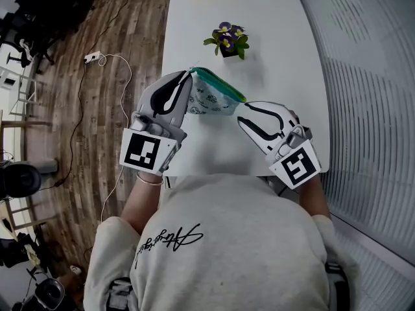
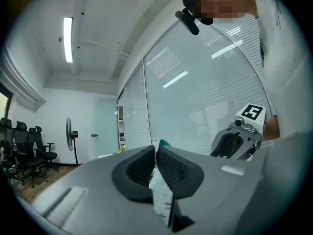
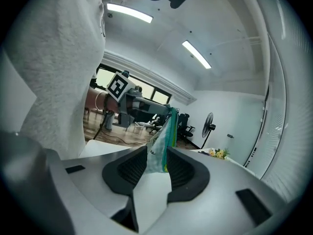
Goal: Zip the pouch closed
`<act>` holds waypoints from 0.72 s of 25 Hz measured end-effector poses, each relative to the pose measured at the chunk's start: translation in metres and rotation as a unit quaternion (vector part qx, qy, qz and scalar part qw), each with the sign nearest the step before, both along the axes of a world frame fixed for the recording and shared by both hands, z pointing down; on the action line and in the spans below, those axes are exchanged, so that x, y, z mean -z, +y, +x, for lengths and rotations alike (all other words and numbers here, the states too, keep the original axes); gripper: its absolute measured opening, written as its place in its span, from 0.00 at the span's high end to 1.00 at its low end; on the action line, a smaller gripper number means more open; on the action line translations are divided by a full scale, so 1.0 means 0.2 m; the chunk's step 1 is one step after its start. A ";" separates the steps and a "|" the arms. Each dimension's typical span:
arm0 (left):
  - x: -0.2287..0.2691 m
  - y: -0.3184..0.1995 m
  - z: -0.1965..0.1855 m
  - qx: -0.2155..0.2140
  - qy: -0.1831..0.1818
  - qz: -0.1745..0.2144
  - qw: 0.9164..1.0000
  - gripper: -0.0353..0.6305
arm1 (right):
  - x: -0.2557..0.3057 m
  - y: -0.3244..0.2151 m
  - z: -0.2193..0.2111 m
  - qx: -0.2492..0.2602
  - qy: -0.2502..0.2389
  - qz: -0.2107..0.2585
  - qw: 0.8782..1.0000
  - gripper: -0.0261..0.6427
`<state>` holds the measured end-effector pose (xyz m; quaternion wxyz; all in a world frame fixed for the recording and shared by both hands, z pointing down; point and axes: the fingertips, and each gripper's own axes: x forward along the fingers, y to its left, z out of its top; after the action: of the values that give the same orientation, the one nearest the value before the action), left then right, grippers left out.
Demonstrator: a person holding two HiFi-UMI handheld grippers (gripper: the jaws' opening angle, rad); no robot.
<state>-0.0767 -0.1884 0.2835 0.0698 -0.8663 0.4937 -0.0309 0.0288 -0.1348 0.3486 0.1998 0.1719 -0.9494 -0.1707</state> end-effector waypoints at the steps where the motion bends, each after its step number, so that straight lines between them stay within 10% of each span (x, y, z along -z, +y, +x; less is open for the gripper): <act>1: 0.00 0.00 0.00 0.001 -0.002 -0.002 1.000 0.93 | 0.01 0.00 0.01 0.004 -0.004 0.000 1.000 0.77; 18: -0.03 0.04 0.09 -0.032 0.005 -0.012 0.999 0.93 | 0.35 -0.20 -0.03 -0.012 -0.034 0.085 0.996 0.79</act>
<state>-0.0581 -0.1795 0.2899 0.0577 -0.8828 0.4653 -0.0303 0.0227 -0.1750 0.2795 0.1540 0.2049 -0.9358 -0.2420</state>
